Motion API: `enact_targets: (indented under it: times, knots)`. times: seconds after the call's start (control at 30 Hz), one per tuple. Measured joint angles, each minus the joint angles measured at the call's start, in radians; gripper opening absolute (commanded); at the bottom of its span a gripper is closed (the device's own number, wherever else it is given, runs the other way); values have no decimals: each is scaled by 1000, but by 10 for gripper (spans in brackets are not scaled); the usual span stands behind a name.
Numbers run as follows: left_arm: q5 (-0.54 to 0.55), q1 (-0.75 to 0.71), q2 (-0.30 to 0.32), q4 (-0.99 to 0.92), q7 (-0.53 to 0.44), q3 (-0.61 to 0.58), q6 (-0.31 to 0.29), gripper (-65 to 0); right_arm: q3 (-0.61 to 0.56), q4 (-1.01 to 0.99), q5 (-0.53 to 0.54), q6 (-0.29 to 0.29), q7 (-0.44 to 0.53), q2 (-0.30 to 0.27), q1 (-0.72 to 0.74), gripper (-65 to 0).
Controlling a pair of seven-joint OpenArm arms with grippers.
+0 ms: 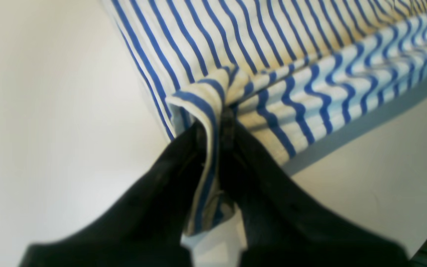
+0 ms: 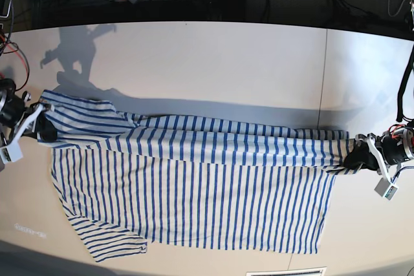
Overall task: Fold the T-shirt properly
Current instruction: 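Lift the shirt with both grippers and pull it across the table, then lay the lifted shirt edge down, folding it over the body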
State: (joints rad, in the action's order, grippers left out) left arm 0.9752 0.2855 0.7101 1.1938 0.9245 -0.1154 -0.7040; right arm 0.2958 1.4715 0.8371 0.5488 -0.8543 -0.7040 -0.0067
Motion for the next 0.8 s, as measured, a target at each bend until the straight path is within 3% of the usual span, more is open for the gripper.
enact_targets:
  times: [0.37, 0.53, 0.6, 0.63, 0.67, 0.8]
  knots:
    - [-82, 98, -42, -141, -93, -8, 0, -641, -292, -232, -90, 0, 29, 1, 285, -650]
    - [-103, 98, -42, -142, -125, -8, 0, -361, -347, -321, -182, 0, 35, 37, 369, -637]
    - [-129, 100, -42, -142, -143, -8, 0, -298, -351, -336, -206, 1, 40, 59, 387, -362]
    - [-129, 100, -43, -142, -159, -8, 0, -294, -352, -336, -214, 1, 39, 69, 389, -259]
    - [-130, 103, -43, -142, -166, -8, 0, -295, -352, -337, -214, 0, 40, 77, 392, -203]
    - [-136, 144, -42, -142, -164, -8, 0, -295, -352, -339, -211, 0, 49, 107, 416, -203]
